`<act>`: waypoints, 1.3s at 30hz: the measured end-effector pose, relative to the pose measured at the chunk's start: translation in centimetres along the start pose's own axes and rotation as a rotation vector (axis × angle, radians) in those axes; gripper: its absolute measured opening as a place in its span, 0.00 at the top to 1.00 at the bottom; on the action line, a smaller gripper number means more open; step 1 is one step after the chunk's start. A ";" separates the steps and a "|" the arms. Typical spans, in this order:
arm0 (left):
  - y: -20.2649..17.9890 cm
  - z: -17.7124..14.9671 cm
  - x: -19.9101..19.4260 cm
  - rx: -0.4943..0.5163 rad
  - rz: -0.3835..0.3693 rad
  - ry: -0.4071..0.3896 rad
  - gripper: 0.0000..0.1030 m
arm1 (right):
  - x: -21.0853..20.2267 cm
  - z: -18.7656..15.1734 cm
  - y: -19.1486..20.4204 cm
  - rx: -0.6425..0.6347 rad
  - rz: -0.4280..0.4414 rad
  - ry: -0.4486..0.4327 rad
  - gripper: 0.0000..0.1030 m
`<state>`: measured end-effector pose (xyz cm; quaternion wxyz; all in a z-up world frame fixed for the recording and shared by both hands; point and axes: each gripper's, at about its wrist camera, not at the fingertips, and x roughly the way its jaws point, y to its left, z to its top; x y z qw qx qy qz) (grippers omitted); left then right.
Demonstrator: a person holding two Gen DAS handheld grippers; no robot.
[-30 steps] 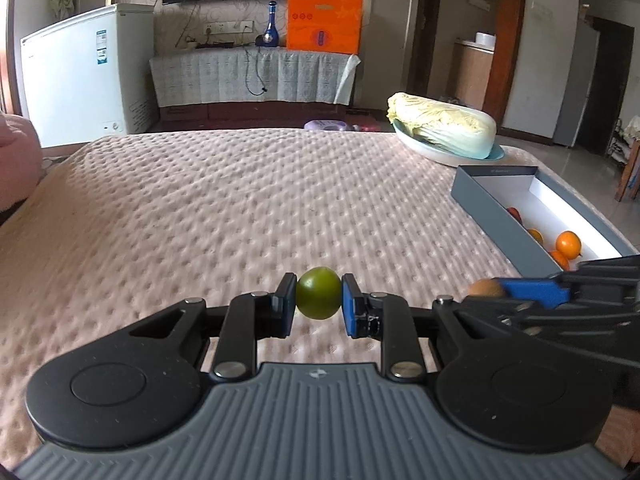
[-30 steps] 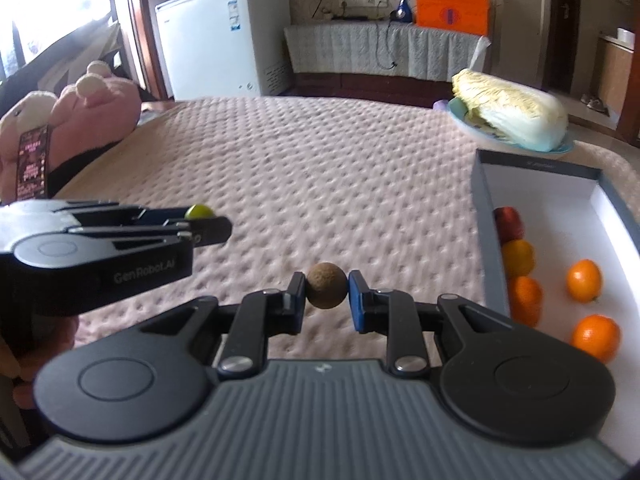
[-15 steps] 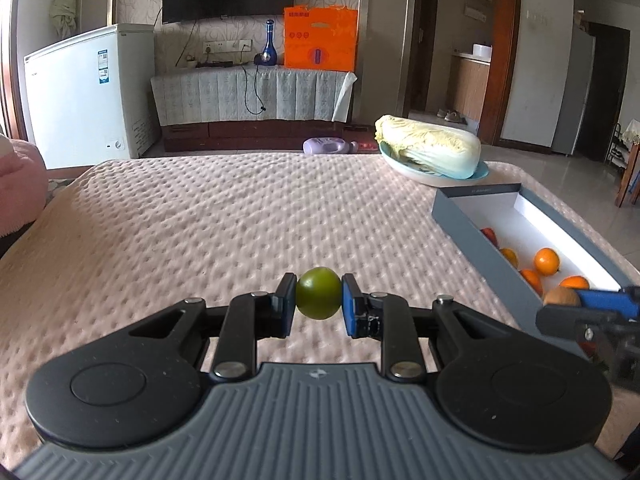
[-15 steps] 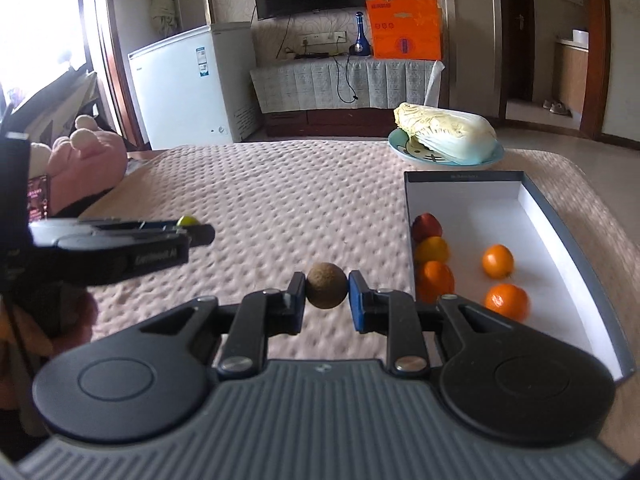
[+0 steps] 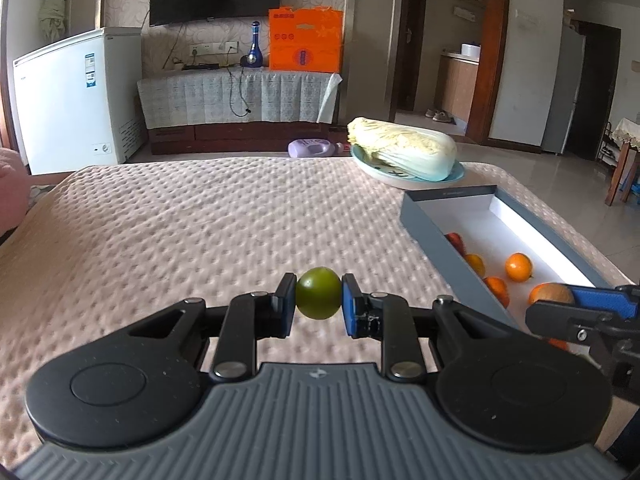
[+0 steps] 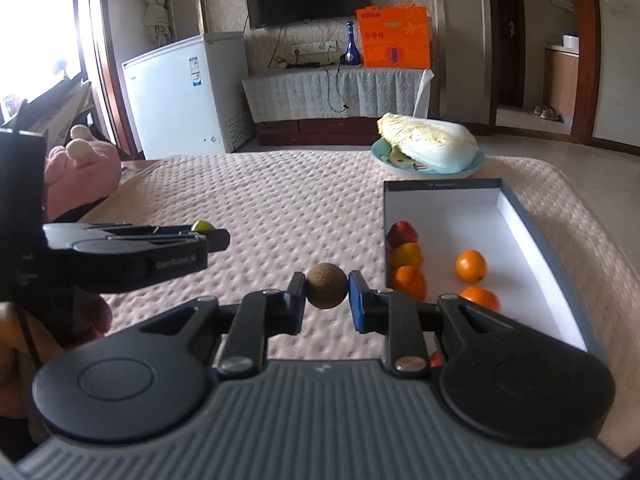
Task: Organize fruits
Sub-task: 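Carry the longan over the box with the right tool while the left tool carries the lime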
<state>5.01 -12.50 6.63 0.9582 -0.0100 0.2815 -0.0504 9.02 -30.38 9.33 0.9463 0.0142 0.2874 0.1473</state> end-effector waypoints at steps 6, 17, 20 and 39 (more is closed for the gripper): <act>-1.7 0.1 0.8 0.016 -0.025 0.004 0.73 | -0.8 1.1 -2.0 0.002 -0.011 -0.011 0.75; -4.3 0.0 2.1 0.034 -0.064 0.012 0.73 | -1.0 0.3 -7.4 0.169 -0.077 0.007 0.75; -4.8 0.1 2.3 0.031 -0.076 0.009 0.73 | -1.0 0.0 -7.9 0.178 -0.091 0.015 0.75; -10.4 0.3 3.3 0.094 -0.242 -0.021 0.73 | 0.0 -0.5 -9.4 0.213 -0.138 0.073 0.75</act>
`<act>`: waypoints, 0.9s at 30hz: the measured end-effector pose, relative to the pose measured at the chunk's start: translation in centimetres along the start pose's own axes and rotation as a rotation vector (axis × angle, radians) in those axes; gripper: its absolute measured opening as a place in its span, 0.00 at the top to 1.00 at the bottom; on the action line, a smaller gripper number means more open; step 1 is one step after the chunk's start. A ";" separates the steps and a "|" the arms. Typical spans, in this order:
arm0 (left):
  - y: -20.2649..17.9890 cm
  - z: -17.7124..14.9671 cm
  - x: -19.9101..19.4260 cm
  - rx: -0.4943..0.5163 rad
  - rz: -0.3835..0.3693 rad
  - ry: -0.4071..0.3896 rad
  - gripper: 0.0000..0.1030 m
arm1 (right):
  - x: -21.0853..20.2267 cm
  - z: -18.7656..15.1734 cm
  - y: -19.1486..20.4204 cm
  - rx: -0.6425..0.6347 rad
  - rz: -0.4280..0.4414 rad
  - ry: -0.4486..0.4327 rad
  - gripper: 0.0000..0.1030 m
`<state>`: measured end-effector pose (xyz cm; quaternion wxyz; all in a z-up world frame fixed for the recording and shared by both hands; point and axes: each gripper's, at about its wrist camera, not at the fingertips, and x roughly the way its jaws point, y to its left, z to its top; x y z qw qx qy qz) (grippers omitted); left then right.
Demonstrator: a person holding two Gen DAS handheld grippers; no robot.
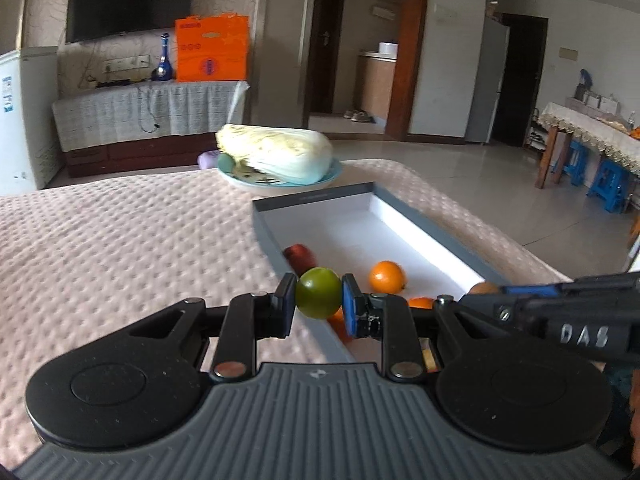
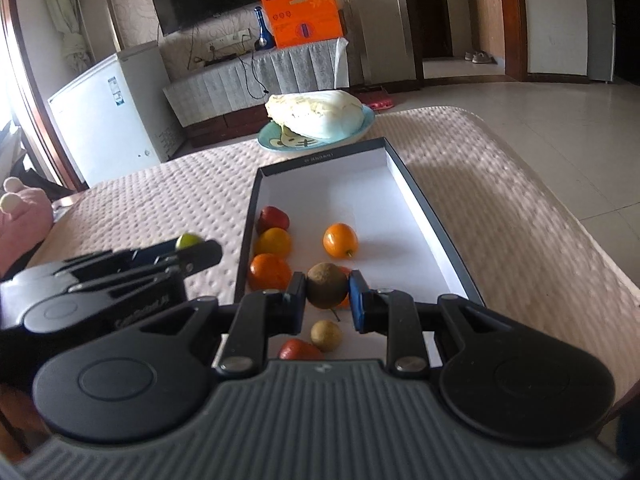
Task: Organize fruits
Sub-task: 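Carry the longan over the box with the right tool while the left tool carries the lime, then lower the longan into the box and open the right tool while the left tool releases the lime there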
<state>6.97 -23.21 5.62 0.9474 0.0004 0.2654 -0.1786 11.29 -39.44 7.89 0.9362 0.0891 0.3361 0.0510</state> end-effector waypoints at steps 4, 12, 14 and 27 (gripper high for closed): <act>-0.9 0.0 1.2 0.013 -0.037 0.013 0.73 | 0.4 -0.1 -0.5 0.017 -0.021 0.015 0.75; -1.9 0.3 3.5 -0.014 -0.099 0.024 0.73 | 1.1 -0.2 -0.9 0.030 -0.060 0.040 0.74; -2.1 0.4 4.3 -0.021 -0.106 0.039 0.72 | 1.3 -0.3 -1.1 0.041 -0.068 0.048 0.74; -2.6 -0.2 5.6 0.001 -0.049 0.051 0.72 | 2.7 -0.4 -1.3 0.049 -0.147 0.065 0.74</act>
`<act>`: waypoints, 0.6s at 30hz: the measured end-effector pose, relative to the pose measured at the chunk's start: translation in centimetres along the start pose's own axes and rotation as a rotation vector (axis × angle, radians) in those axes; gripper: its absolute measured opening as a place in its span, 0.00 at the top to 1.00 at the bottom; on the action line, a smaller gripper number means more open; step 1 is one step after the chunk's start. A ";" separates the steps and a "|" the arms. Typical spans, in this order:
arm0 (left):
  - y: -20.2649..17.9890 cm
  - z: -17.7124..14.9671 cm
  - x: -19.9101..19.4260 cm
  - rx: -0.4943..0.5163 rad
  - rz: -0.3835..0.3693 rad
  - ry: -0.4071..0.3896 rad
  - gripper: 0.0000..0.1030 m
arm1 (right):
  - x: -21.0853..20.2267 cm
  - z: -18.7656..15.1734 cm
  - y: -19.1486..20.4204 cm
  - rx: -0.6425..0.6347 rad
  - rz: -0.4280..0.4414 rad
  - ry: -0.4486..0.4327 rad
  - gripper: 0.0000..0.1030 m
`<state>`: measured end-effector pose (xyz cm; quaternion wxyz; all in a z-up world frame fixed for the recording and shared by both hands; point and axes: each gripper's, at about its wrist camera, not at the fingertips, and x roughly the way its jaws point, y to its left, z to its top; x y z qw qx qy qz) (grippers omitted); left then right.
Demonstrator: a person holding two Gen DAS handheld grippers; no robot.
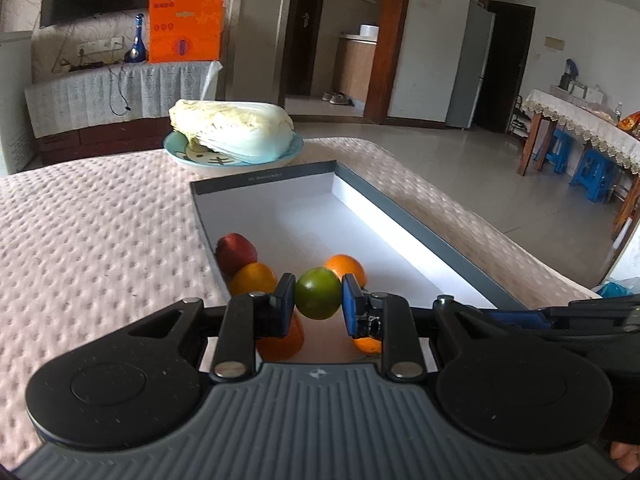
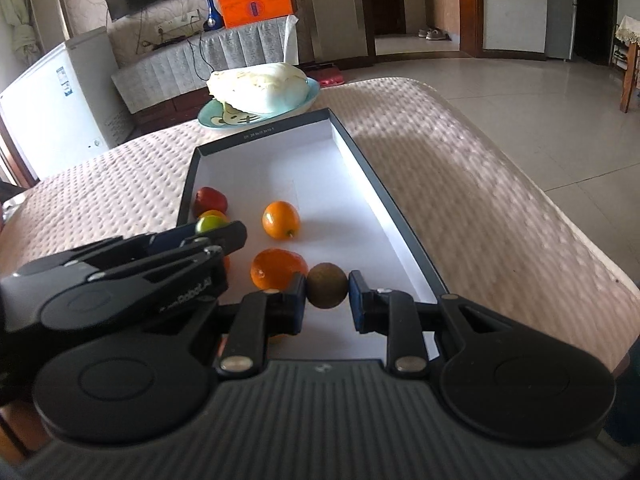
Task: Organize fruits
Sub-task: 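Lower the longan into the box and open the right tool while the left tool releases the lime there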
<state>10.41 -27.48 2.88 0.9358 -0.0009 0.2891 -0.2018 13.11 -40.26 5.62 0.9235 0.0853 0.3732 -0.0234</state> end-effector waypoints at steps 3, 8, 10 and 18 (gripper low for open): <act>0.1 -0.2 -1.2 -0.004 0.012 -0.013 0.72 | 0.4 0.0 0.4 -0.006 -0.012 0.004 0.74; 0.0 -0.8 -3.1 0.011 0.026 -0.020 0.72 | 0.6 -0.1 0.7 -0.017 -0.063 -0.004 0.66; -0.3 -1.1 -3.9 0.031 0.035 -0.027 0.72 | 0.4 -0.2 0.4 -0.013 -0.071 -0.008 0.54; -1.3 -2.7 -6.9 0.056 0.070 -0.046 0.62 | -2.2 -0.6 -2.3 0.106 -0.015 -0.059 0.52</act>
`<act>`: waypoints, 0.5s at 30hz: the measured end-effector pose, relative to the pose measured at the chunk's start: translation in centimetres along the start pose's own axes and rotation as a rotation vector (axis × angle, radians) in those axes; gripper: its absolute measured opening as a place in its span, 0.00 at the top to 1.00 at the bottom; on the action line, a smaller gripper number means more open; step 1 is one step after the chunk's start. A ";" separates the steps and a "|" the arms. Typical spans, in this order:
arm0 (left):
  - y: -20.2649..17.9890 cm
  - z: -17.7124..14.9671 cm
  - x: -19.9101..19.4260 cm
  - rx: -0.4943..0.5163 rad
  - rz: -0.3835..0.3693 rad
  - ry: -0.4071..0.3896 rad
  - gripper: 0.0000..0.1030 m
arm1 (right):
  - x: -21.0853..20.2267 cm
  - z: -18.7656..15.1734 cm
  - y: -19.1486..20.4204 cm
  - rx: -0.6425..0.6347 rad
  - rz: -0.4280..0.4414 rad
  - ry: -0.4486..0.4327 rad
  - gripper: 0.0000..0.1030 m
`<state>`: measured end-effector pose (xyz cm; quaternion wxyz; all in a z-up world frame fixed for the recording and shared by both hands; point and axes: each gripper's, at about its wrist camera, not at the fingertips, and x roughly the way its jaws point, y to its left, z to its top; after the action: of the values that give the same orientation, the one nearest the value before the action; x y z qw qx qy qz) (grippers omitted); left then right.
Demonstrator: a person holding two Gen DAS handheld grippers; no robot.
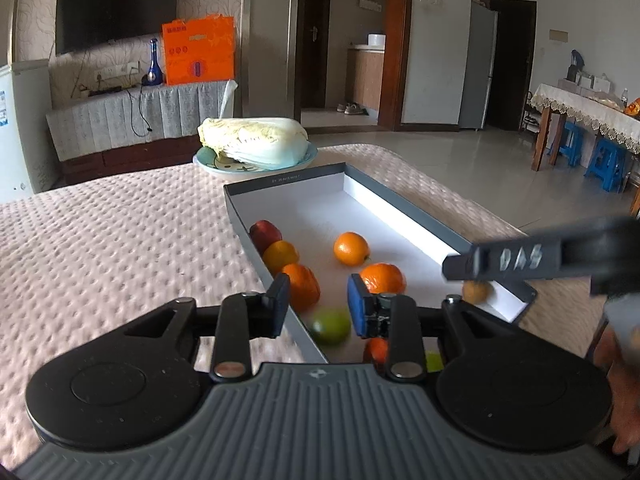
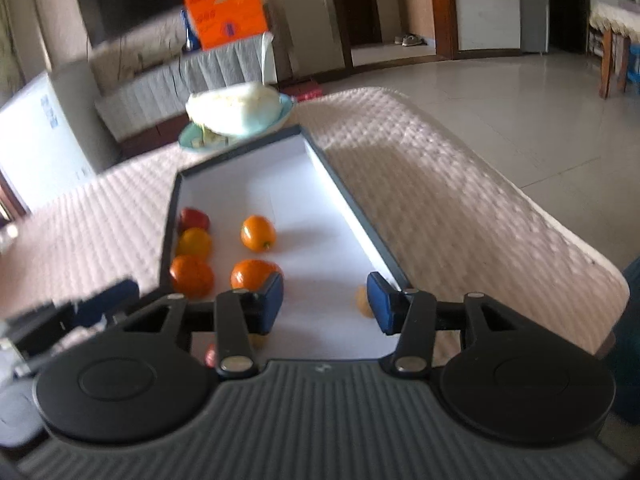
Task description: Organize fruits
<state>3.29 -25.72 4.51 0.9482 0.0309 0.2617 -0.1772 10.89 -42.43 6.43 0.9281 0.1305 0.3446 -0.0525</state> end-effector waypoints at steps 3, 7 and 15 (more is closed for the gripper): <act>-0.5 -0.5 -1.3 -0.009 -0.029 -0.020 0.48 | -1.4 0.0 -0.6 0.031 0.014 -0.032 0.52; -1.5 -1.0 -2.9 0.003 -0.057 -0.066 0.35 | -4.3 -0.5 -0.6 0.036 0.098 -0.116 0.52; -3.3 -3.5 -6.6 0.027 -0.038 -0.024 0.28 | -8.2 -2.3 0.7 -0.088 0.207 -0.186 0.48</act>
<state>-4.87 -26.20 4.94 0.9472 0.0366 0.2486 -0.1991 3.38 -41.09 10.25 0.9614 0.1190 0.2437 0.0467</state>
